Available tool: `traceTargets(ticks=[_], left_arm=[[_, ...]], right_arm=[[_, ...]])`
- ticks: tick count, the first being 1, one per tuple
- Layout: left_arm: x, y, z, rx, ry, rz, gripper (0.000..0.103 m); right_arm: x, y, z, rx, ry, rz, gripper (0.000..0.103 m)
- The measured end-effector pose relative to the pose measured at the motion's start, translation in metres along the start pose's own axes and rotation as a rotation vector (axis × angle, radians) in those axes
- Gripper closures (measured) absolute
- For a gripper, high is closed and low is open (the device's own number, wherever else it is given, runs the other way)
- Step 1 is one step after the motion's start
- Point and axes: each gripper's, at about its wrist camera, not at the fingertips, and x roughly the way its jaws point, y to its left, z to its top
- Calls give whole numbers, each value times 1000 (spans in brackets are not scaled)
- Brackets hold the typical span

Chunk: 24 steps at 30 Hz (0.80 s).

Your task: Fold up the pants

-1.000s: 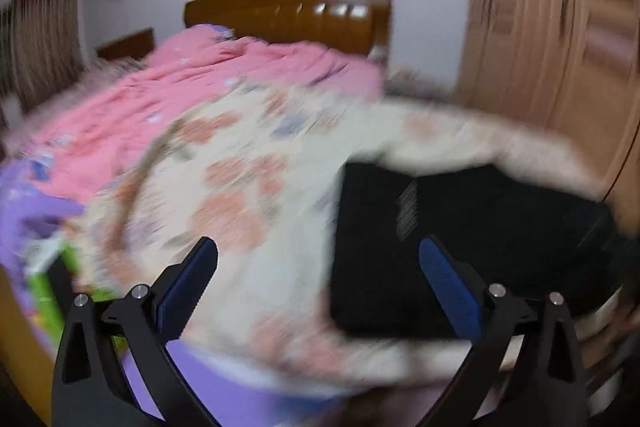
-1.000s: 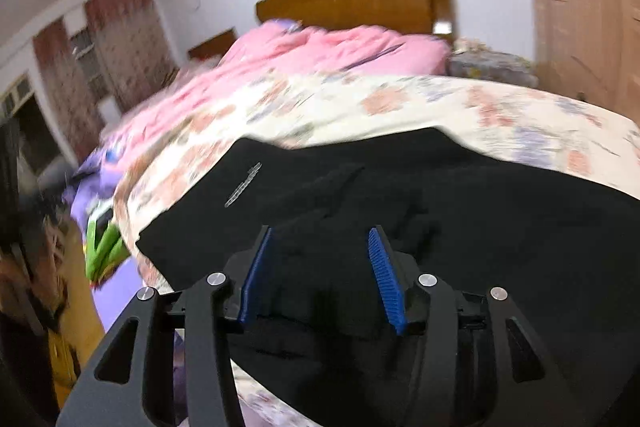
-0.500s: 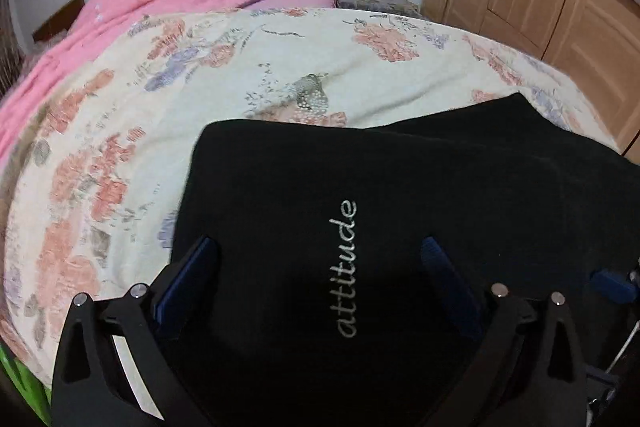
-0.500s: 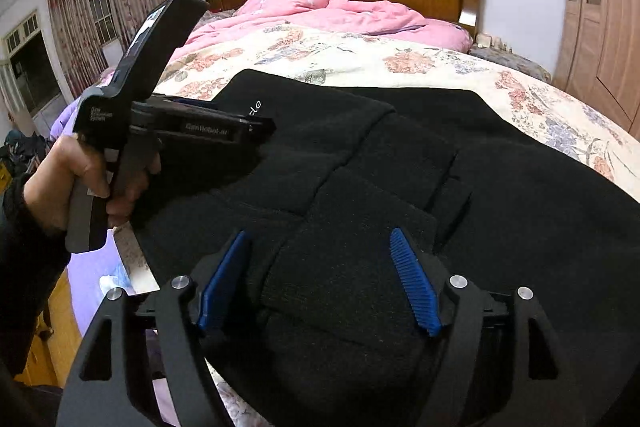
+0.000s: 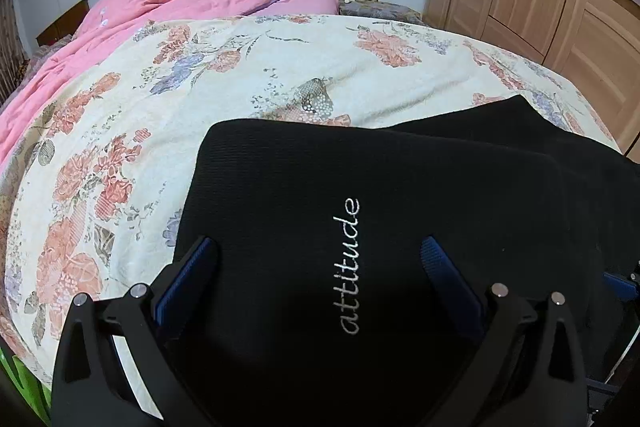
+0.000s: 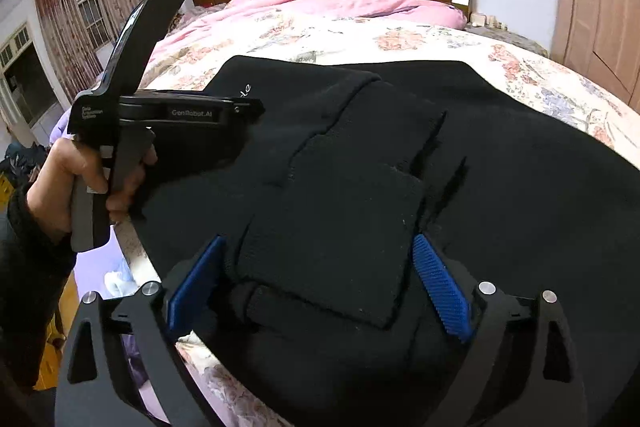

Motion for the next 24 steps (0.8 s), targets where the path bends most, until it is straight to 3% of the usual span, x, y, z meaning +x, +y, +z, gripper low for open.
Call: traceTargets(ticks=[5, 7, 9, 12, 20, 24], left_arm=[[0, 0, 0, -2, -5, 4, 1], [0, 0, 0, -3, -8, 8, 1], [0, -1, 1, -4, -8, 11, 1], [0, -1, 0, -4, -8, 10, 1], [2, 0, 1, -22, -6, 8, 1], [1, 0, 1, -28, -11, 14, 1]], right_arm=[[-28, 13, 9, -42, -117, -72, 13], [-34, 20, 13, -63, -163, -39, 12], [-25, 28, 15, -83, -136, 0, 12], [9, 32, 8, -87, -17, 7, 12], [2, 25, 1, -112, -18, 15, 11], [-39, -11, -5, 27, -62, 17, 11]])
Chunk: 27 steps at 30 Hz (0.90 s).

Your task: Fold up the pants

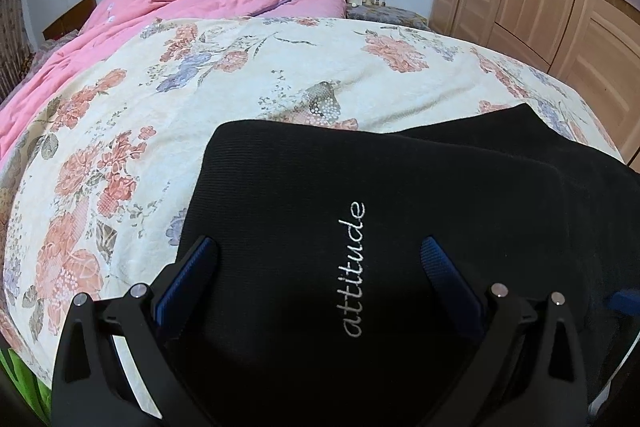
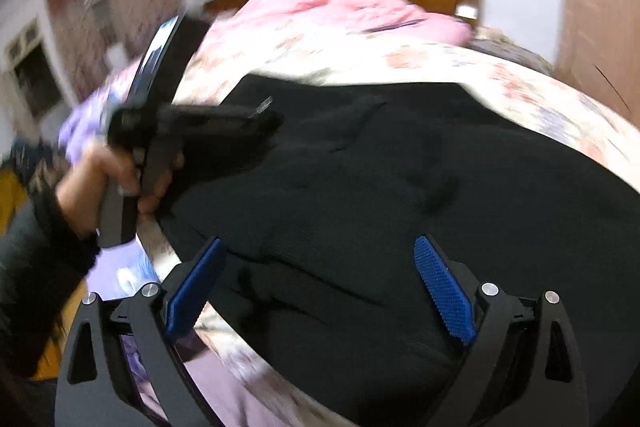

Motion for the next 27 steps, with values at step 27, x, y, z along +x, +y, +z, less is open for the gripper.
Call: traceTargets(ticks=[27], left_arm=[[-17, -176, -28, 273, -3, -100, 1]], right_arm=[[-173, -183, -116, 561, -222, -99, 11]])
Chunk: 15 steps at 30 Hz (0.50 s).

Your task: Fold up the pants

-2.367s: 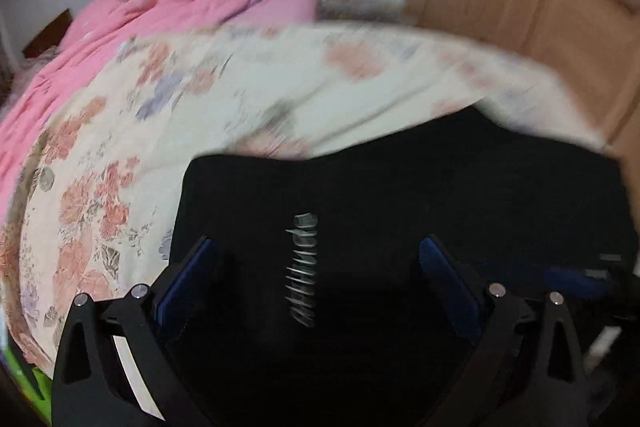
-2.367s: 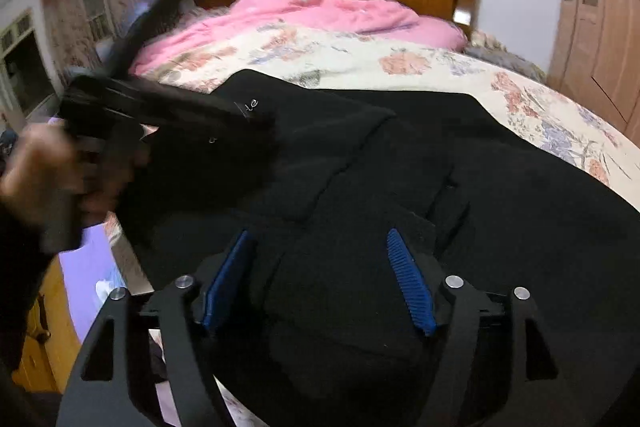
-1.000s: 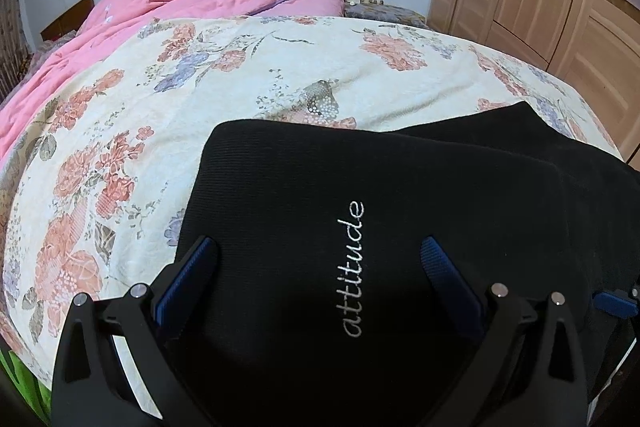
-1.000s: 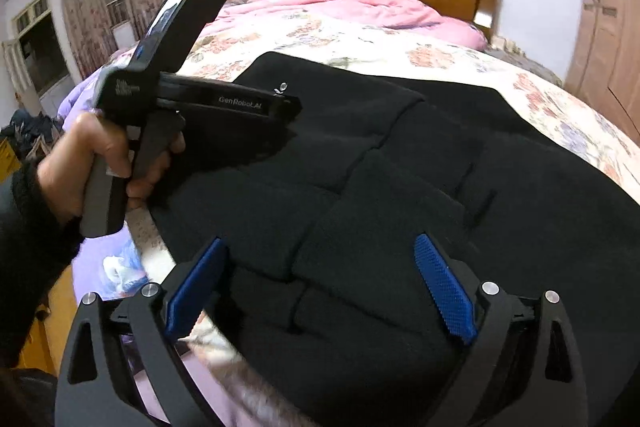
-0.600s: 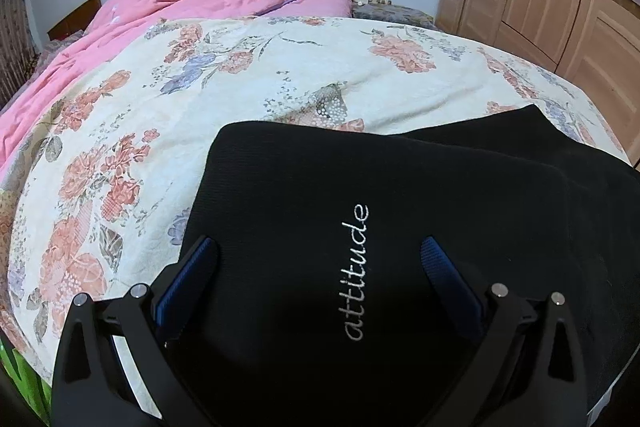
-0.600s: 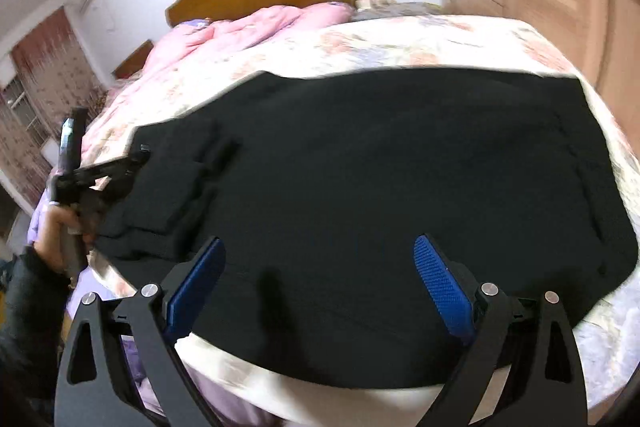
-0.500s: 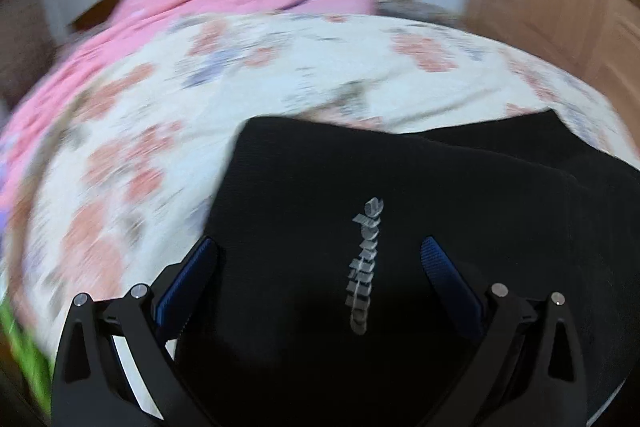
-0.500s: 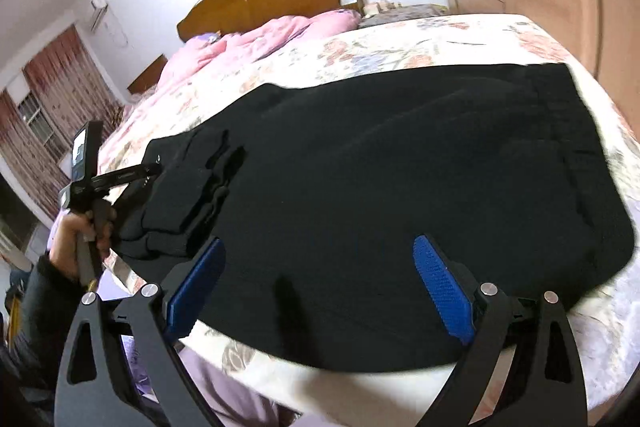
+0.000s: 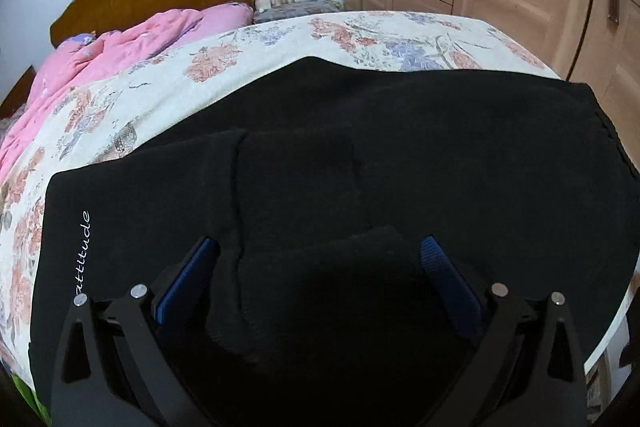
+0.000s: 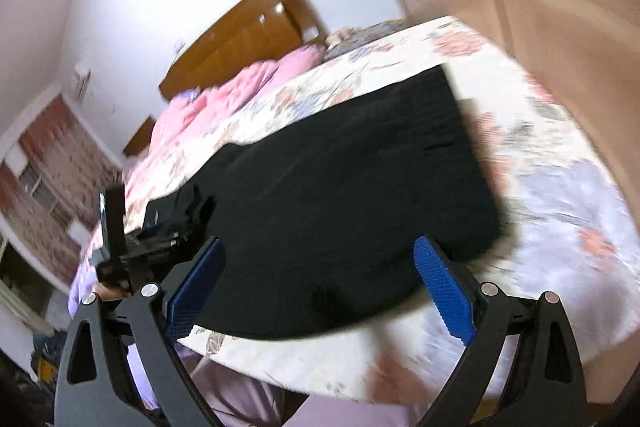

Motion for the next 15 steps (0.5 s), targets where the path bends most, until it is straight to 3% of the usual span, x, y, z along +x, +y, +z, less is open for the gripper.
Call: traceTargets(ticks=[5, 7, 15], left_arm=[[1, 4, -4, 7, -19, -9, 1], [0, 3, -5, 7, -25, -5, 1], [-1, 5, -5, 8, -25, -8, 1]], right_arm=[[-12, -19, -17, 83, 51, 16, 11], [-5, -22, -22, 95, 74, -19, 11], [39, -19, -6, 194, 131, -5, 9]])
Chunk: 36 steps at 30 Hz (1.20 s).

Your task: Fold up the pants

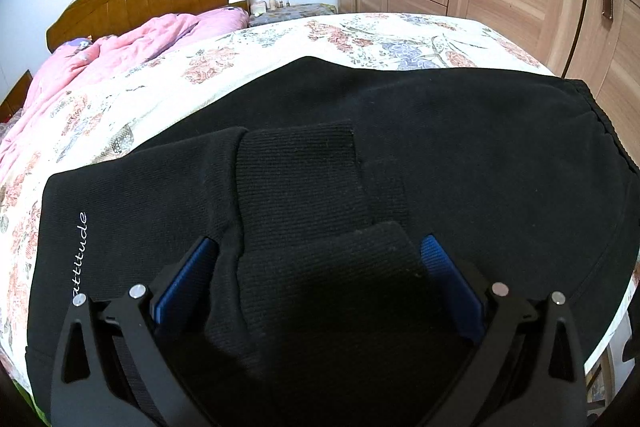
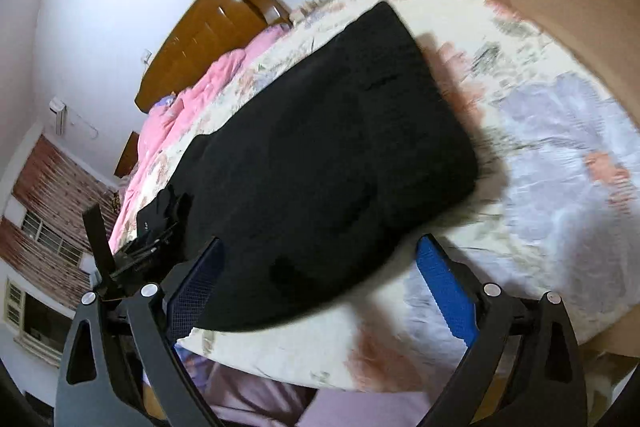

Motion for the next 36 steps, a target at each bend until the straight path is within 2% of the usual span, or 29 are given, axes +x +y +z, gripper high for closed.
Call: traceTargets(ticks=[2, 5, 8, 11, 16, 18, 21, 23, 25, 27, 28, 29, 32, 34, 36], left_arm=[[0, -1, 0, 0, -1, 0, 1], [1, -2, 1, -1, -4, -2, 1], [0, -2, 1, -2, -10, -6, 1], [0, -2, 0, -2, -13, -10, 1], [0, -2, 0, -3, -16, -20, 1], [0, -2, 0, -5, -18, -23, 1], [-1, -2, -1, -8, -26, -25, 1], [-2, 0, -2, -9, -29, -30, 1], [-2, 0, -2, -12, -32, -35, 1], [-3, 1, -2, -13, -34, -39, 1], [-3, 1, -3, -13, -35, -42, 1], [-3, 1, -3, -13, -35, -44, 1], [-3, 1, -4, -13, -37, -46, 1], [-3, 1, -4, -14, -37, -46, 1], [-3, 1, -4, -13, -37, -47, 1]], right_arm=[[7, 7, -2, 8, 47, 20, 8], [9, 17, -7, -22, 50, -32, 8], [8, 4, 2, 93, 11, 0, 12], [6, -10, 11, 237, -66, -11, 21], [2, -10, 2, 274, -95, -60, 29], [-5, -13, 2, 293, -132, -119, 28], [-5, -18, 10, 305, -138, -120, 25], [5, -8, 16, 263, -135, -136, 14], [12, -1, 20, 242, -131, -168, 13], [10, -7, 22, 249, -154, -172, 26], [8, -12, 21, 258, -163, -181, 49], [5, -17, 18, 262, -170, -186, 54], [-4, -30, 9, 281, -207, -102, 61], [-8, -33, 6, 283, -237, -52, 61], [-5, -35, 8, 281, -228, -54, 58]])
